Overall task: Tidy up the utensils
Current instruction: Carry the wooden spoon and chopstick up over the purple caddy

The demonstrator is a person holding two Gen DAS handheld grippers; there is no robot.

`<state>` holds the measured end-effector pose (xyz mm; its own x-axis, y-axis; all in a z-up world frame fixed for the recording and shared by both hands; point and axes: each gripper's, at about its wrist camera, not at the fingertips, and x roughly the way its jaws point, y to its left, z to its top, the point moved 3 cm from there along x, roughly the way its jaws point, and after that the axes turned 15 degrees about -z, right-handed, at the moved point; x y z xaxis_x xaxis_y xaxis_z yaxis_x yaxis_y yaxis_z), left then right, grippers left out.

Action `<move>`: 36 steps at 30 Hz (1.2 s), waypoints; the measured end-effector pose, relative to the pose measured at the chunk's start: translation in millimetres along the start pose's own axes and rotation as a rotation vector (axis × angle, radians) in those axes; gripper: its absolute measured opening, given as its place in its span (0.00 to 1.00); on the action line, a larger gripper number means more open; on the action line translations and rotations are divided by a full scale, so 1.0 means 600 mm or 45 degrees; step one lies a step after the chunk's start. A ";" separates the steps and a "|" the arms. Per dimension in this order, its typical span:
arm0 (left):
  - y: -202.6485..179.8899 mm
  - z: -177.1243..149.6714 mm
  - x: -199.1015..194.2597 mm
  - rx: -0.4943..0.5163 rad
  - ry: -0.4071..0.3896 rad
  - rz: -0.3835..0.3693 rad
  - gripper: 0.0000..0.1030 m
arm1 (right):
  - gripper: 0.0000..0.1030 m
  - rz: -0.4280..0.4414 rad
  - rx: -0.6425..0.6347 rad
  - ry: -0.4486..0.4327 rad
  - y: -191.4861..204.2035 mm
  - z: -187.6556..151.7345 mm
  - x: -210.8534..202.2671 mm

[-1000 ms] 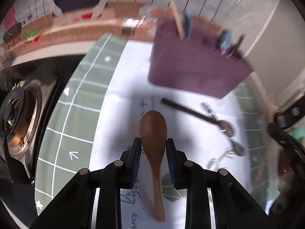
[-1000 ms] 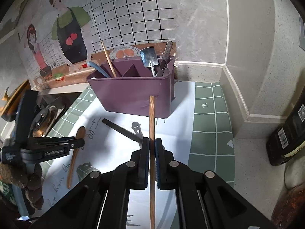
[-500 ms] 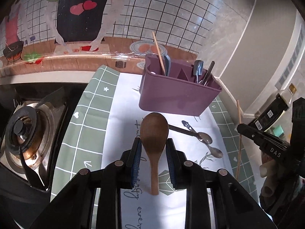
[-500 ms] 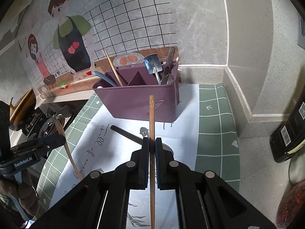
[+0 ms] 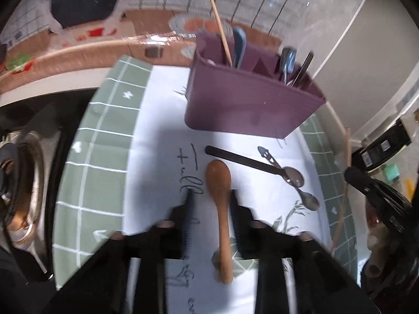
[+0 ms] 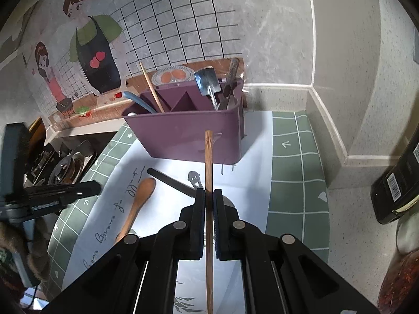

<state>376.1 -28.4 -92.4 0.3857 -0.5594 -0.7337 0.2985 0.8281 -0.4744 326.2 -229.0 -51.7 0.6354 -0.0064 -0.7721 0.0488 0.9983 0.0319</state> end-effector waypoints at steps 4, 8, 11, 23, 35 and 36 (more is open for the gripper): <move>-0.021 0.006 0.056 0.076 0.095 0.050 0.49 | 0.06 -0.004 -0.001 -0.009 -0.008 -0.009 0.000; -0.024 0.017 0.095 0.115 0.123 0.176 0.49 | 0.06 -0.009 0.020 -0.001 -0.020 -0.014 0.007; -0.028 0.021 0.113 0.129 0.150 0.214 0.47 | 0.06 -0.014 0.032 0.004 -0.029 -0.016 0.012; -0.022 0.022 0.115 0.070 0.138 0.200 0.29 | 0.06 -0.045 0.024 0.007 -0.033 -0.014 0.025; -0.052 -0.015 -0.050 0.101 -0.190 -0.004 0.29 | 0.06 0.010 0.054 -0.019 -0.025 0.008 -0.003; -0.052 -0.016 -0.054 0.097 -0.199 -0.008 0.29 | 0.06 0.009 0.048 -0.019 -0.021 0.009 -0.003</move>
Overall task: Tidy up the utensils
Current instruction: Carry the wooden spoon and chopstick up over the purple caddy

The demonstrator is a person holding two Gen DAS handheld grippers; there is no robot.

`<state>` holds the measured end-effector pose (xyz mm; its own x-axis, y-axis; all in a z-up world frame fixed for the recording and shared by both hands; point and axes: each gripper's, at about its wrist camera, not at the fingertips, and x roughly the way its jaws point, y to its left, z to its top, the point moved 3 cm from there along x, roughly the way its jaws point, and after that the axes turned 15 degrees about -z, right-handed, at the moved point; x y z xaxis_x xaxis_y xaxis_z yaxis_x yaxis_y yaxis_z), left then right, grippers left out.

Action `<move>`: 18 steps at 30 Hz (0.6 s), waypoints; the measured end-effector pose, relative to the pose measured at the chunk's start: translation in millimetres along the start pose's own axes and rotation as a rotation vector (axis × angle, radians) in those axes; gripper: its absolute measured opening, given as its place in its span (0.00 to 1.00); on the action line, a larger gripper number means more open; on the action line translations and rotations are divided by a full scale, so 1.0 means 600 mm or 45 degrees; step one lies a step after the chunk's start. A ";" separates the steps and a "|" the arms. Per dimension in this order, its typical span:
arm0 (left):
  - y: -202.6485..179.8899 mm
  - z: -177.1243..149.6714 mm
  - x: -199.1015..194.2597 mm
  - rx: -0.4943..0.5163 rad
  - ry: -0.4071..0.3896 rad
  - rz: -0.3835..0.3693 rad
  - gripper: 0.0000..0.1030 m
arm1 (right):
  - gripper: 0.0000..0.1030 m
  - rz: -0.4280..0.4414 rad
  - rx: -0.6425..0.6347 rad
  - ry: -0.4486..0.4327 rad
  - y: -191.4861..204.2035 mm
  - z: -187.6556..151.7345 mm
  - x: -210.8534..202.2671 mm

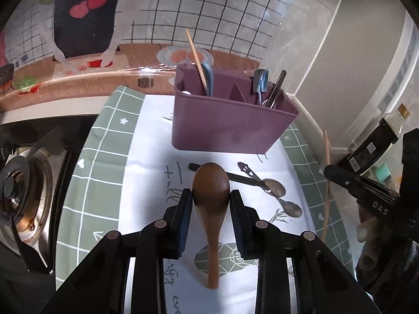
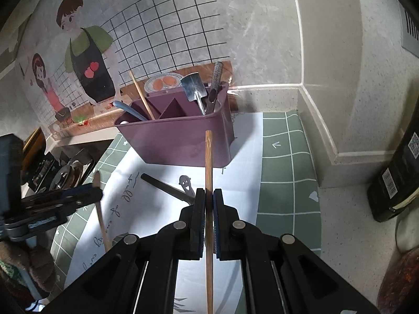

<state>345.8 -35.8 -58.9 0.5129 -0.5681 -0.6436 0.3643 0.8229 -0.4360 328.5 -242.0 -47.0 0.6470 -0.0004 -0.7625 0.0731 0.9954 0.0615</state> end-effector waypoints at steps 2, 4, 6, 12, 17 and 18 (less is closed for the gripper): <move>0.006 0.004 -0.011 -0.002 -0.006 -0.001 0.29 | 0.06 -0.001 -0.015 -0.002 0.007 0.001 -0.002; 0.006 0.003 -0.014 0.000 -0.010 0.003 0.29 | 0.06 -0.002 -0.028 -0.004 0.012 0.001 -0.004; 0.003 0.000 -0.018 0.012 -0.010 0.008 0.29 | 0.06 0.000 -0.038 -0.007 0.016 0.003 -0.006; -0.009 0.001 -0.032 0.044 -0.036 -0.009 0.29 | 0.06 -0.007 -0.046 -0.026 0.018 0.006 -0.016; -0.019 0.006 -0.045 0.066 -0.052 -0.019 0.29 | 0.06 -0.015 -0.046 -0.054 0.018 0.012 -0.027; -0.022 0.007 -0.049 0.077 -0.058 -0.016 0.29 | 0.06 -0.020 -0.049 -0.061 0.019 0.013 -0.029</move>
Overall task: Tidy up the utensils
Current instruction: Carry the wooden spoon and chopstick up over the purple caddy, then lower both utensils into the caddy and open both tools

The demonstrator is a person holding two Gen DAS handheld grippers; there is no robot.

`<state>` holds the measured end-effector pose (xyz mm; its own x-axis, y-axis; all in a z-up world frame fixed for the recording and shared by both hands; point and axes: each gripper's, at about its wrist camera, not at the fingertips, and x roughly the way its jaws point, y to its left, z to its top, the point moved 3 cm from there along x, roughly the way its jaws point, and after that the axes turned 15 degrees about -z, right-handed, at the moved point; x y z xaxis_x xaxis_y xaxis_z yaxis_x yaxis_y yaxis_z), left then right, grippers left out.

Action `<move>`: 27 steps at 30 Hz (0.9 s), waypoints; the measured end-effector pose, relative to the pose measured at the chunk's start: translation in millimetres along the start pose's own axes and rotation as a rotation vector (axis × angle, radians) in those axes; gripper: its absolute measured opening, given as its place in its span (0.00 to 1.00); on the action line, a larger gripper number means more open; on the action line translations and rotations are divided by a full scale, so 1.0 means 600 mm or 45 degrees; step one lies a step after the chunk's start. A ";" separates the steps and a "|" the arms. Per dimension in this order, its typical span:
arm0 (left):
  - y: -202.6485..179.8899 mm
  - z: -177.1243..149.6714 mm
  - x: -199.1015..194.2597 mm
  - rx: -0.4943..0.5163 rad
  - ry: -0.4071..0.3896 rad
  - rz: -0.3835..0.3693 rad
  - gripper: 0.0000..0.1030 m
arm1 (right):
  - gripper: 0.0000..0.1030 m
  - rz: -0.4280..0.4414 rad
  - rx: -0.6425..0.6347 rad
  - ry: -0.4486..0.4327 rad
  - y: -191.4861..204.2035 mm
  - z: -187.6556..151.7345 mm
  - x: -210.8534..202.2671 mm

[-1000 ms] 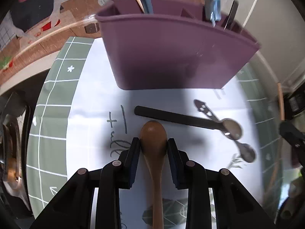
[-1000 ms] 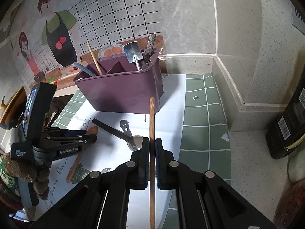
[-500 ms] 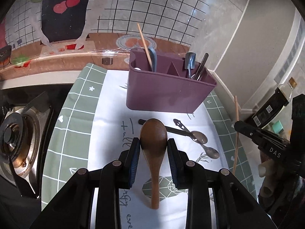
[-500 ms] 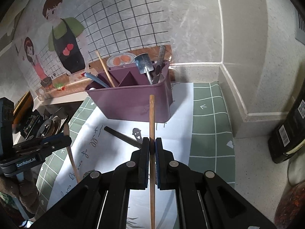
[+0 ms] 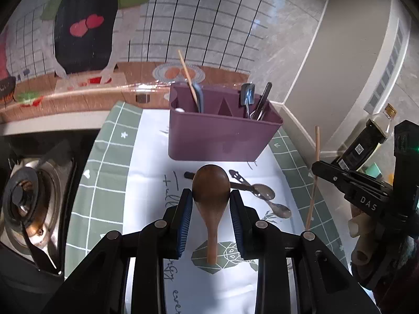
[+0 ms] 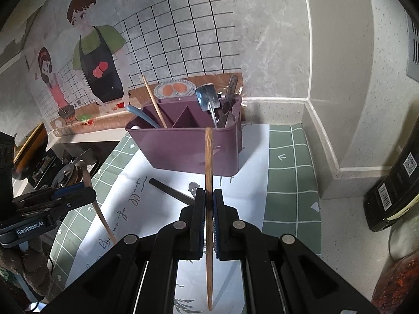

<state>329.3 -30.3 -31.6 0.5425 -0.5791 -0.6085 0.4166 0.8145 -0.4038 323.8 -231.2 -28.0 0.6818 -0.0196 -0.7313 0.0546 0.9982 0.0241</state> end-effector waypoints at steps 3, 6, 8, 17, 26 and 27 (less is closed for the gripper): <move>-0.010 0.005 -0.007 0.037 -0.014 0.005 0.29 | 0.06 -0.001 -0.001 -0.015 0.002 0.004 -0.004; -0.013 0.008 -0.009 0.037 -0.017 -0.002 0.29 | 0.06 0.005 -0.008 -0.025 0.005 0.008 -0.008; -0.013 0.008 -0.010 0.037 -0.017 -0.005 0.29 | 0.06 0.003 -0.018 -0.031 0.008 0.011 -0.009; -0.041 0.067 -0.039 0.132 -0.062 -0.019 0.29 | 0.06 -0.015 -0.049 -0.116 0.018 0.052 -0.027; -0.089 0.289 -0.117 0.247 -0.378 -0.108 0.29 | 0.06 0.012 -0.026 -0.571 0.025 0.284 -0.155; -0.082 0.301 -0.103 0.244 -0.385 -0.107 0.29 | 0.06 0.014 -0.016 -0.579 0.026 0.297 -0.145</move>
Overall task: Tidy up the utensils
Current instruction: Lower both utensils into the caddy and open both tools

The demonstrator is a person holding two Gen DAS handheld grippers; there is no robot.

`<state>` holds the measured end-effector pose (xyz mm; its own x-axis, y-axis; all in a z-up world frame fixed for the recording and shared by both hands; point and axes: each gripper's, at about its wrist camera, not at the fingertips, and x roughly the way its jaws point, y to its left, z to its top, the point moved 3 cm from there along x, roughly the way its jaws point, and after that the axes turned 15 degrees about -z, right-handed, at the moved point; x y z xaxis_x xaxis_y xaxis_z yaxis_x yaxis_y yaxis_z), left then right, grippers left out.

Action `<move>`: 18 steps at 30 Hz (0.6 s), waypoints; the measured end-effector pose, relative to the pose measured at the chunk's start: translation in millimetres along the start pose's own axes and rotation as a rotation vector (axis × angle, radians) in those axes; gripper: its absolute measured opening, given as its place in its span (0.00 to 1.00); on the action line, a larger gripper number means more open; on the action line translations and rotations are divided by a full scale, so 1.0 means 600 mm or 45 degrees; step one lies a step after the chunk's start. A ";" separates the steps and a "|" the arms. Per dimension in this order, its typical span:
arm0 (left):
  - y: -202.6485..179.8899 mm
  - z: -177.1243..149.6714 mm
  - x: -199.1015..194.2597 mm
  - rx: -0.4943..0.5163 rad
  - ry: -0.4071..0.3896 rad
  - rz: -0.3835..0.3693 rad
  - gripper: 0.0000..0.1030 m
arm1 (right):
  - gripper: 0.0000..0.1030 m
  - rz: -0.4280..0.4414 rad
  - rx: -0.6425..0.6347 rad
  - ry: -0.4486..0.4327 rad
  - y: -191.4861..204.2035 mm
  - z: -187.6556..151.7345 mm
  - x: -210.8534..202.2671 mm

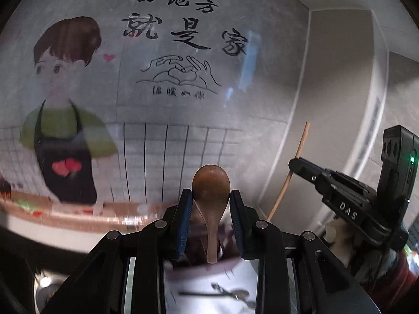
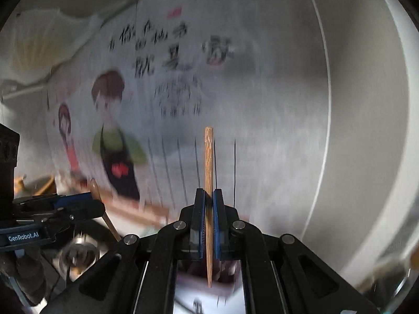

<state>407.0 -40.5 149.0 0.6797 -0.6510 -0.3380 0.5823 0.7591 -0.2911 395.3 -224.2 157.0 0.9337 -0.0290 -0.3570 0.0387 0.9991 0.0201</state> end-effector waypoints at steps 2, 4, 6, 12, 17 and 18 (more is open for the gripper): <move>0.021 -0.004 0.029 -0.018 0.009 0.001 0.29 | 0.06 0.002 0.006 0.015 0.002 -0.005 0.028; 0.046 -0.020 0.062 -0.049 0.032 0.008 0.29 | 0.06 0.000 -0.006 0.044 0.007 -0.026 0.063; 0.070 -0.036 0.091 -0.077 0.050 0.009 0.29 | 0.06 -0.017 -0.024 0.062 0.013 -0.050 0.091; 0.121 -0.102 0.175 -0.170 0.197 0.030 0.29 | 0.06 -0.007 -0.032 0.224 0.016 -0.137 0.175; 0.143 -0.138 0.202 -0.244 0.277 0.013 0.36 | 0.11 0.122 -0.006 0.517 0.014 -0.210 0.231; 0.145 -0.139 0.200 -0.243 0.271 0.019 0.45 | 0.17 0.119 -0.005 0.554 0.011 -0.217 0.234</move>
<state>502.2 -52.6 8.2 0.5668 -0.6406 -0.5181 0.4649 0.7678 -0.4408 480.4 -217.4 -14.4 0.6964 0.0768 -0.7135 -0.0409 0.9969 0.0675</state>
